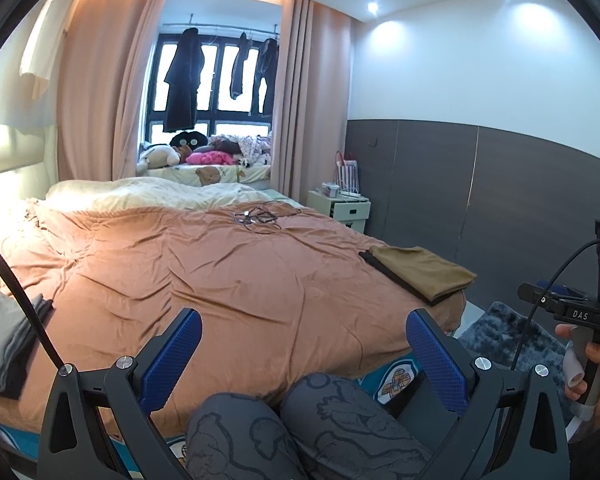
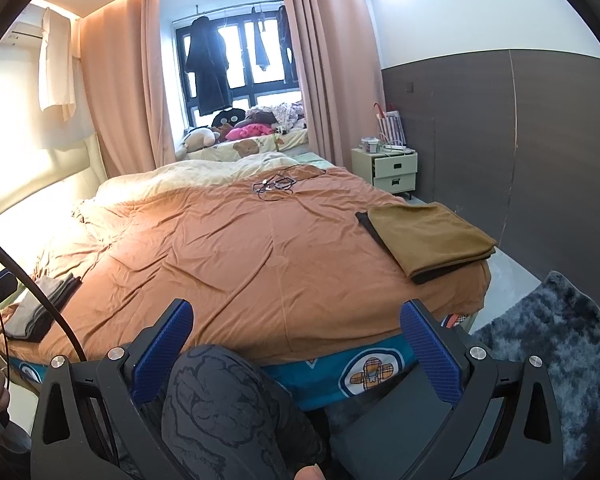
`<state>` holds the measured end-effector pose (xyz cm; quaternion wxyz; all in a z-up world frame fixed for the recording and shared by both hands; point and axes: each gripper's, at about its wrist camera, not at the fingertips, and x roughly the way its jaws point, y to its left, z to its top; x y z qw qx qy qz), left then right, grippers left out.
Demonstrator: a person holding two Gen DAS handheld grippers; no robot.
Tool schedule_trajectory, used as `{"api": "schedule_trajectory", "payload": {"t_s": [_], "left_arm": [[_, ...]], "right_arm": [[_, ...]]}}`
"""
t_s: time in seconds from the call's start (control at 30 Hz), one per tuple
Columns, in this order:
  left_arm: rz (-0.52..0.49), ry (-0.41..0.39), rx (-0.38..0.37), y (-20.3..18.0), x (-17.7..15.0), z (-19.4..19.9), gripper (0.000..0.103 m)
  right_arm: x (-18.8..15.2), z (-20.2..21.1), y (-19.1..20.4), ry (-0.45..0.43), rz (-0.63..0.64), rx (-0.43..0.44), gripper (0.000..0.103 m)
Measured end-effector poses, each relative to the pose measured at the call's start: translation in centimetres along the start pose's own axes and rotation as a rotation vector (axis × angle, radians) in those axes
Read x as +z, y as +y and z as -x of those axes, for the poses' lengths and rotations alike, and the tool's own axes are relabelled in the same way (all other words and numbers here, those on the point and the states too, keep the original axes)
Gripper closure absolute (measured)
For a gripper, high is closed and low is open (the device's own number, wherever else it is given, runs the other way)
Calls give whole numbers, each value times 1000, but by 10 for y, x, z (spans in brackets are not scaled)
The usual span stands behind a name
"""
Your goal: Fold small clothes
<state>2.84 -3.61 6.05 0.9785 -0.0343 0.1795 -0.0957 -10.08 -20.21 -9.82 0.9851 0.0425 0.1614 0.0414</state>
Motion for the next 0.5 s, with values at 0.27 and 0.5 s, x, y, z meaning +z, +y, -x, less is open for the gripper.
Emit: {"api": "schedule_trajectory", "payload": {"t_s": [0.27, 0.5], "left_arm": [[-1, -9, 6, -6, -6, 13, 0], [-7, -29, 0, -14, -10, 28, 0]], "right_arm": [[-6, 17, 3, -3, 0, 4, 0], [-13, 34, 2, -17, 5, 4, 0]]}}
